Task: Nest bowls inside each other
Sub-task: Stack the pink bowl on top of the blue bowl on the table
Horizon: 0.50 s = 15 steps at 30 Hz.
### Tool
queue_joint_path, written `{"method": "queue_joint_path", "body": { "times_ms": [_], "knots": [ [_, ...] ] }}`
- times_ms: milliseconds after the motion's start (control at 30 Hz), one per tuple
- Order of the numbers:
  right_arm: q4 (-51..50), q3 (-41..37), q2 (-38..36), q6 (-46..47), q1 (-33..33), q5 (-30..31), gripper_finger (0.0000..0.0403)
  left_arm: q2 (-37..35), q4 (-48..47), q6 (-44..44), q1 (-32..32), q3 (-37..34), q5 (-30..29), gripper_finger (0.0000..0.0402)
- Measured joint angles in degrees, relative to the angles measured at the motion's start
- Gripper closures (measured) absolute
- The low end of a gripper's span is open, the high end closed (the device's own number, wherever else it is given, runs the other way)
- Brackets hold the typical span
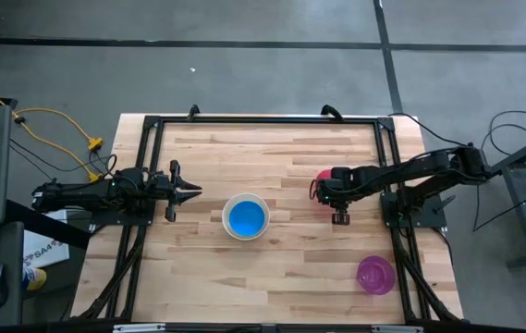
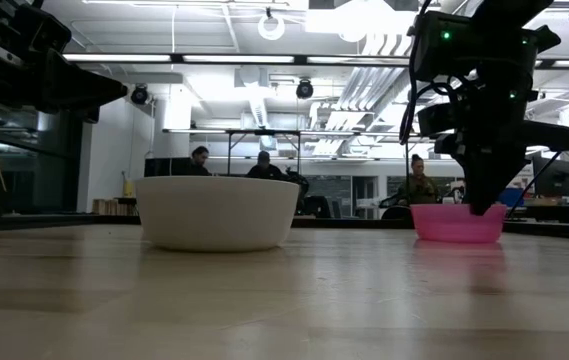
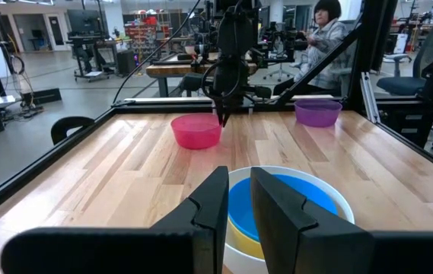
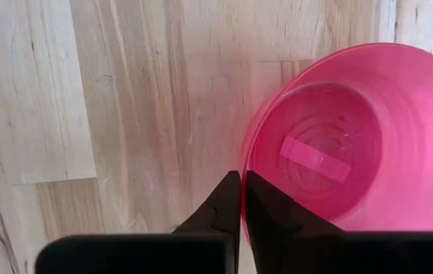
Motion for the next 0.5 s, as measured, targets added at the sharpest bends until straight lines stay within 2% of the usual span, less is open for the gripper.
{"method": "queue_joint_path", "body": {
  "times_ms": [200,500],
  "knots": [
    [-0.03,0.01,0.00,-0.28,0.00,0.00,0.0398,-0.02,0.00,0.00,0.00,0.00,0.00,0.0343],
    [-1.97,1.73,0.00,-6.90,0.00,-0.04,0.0398,-0.02,0.00,0.01,0.02,0.00,0.00,0.0343]
  ]
}}
